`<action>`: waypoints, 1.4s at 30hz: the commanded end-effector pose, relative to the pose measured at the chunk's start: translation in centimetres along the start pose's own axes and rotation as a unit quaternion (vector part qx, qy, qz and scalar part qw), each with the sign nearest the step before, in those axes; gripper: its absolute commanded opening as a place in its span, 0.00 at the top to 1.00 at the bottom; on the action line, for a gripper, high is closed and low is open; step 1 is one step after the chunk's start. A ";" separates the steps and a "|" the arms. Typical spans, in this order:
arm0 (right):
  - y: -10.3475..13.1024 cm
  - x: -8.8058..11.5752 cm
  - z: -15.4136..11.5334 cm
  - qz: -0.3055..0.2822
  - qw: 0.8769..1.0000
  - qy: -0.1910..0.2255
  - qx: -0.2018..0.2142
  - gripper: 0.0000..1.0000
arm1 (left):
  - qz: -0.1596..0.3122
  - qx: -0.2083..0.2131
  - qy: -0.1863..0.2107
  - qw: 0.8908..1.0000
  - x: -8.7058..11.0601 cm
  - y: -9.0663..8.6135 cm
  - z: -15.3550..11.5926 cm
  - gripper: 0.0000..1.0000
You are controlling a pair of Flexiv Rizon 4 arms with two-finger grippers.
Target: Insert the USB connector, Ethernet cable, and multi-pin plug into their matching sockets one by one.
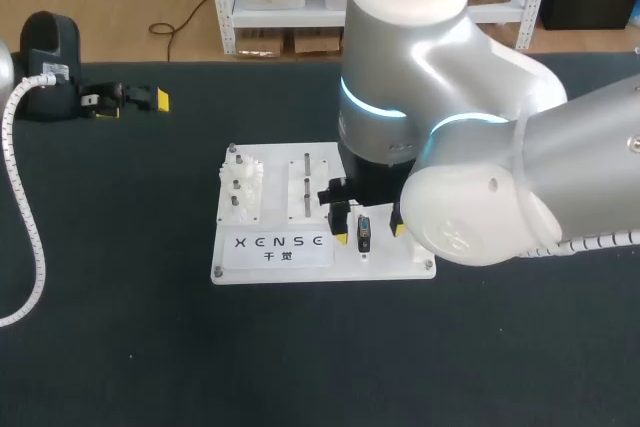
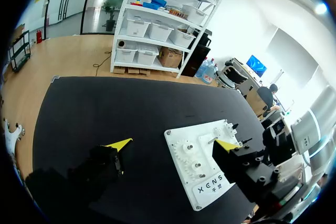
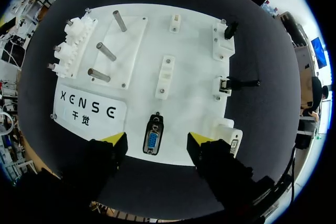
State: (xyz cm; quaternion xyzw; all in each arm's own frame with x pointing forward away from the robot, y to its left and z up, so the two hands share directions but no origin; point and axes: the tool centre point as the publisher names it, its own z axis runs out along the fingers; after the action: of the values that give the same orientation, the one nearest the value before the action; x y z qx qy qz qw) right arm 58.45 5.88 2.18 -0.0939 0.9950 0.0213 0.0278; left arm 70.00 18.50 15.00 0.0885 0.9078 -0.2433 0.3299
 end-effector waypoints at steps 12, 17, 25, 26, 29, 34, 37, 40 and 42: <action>0.1 -0.5 0.7 0.041 0.999 0.007 0.005 0.51 | 0.000 0.000 0.000 1.000 0.0 0.0 0.0 0.00; 0.1 -0.8 0.7 0.046 0.999 0.008 0.004 0.53 | 0.000 0.000 0.000 1.000 0.0 0.0 0.0 0.00; 0.2 -0.8 0.8 0.048 0.999 0.012 0.005 0.61 | 0.000 0.000 0.000 1.000 0.0 0.0 0.0 0.00; 0.2 -0.8 0.8 0.048 0.999 0.012 0.005 0.64 | 0.000 0.000 0.000 1.000 0.0 0.0 0.0 0.00; 0.3 -0.7 0.9 0.048 0.999 0.013 0.004 0.76 | 0.000 0.000 0.000 1.000 0.0 0.0 0.0 0.00; 0.4 -0.6 0.9 0.048 0.999 0.014 0.003 0.92 | 0.000 0.000 0.000 1.000 0.0 0.0 0.0 0.00; 0.5 -0.6 0.8 0.046 0.999 0.013 0.003 1.00 | 0.000 0.000 0.000 1.000 0.0 0.0 0.0 0.00; 0.6 -0.7 0.6 0.043 0.999 0.010 0.004 1.00 | 0.000 0.000 0.000 1.000 0.0 0.0 0.0 0.00; 0.6 -0.6 0.3 0.040 0.999 0.008 0.004 1.00 | 0.000 0.000 0.000 1.000 0.0 0.0 0.0 0.00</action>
State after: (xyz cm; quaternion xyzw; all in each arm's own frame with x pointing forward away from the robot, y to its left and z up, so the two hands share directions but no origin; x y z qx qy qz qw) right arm 59.06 6.58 1.58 -0.0531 0.9983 0.0172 0.0176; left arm 70.00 18.50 15.00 0.0885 0.9078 -0.2433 0.3299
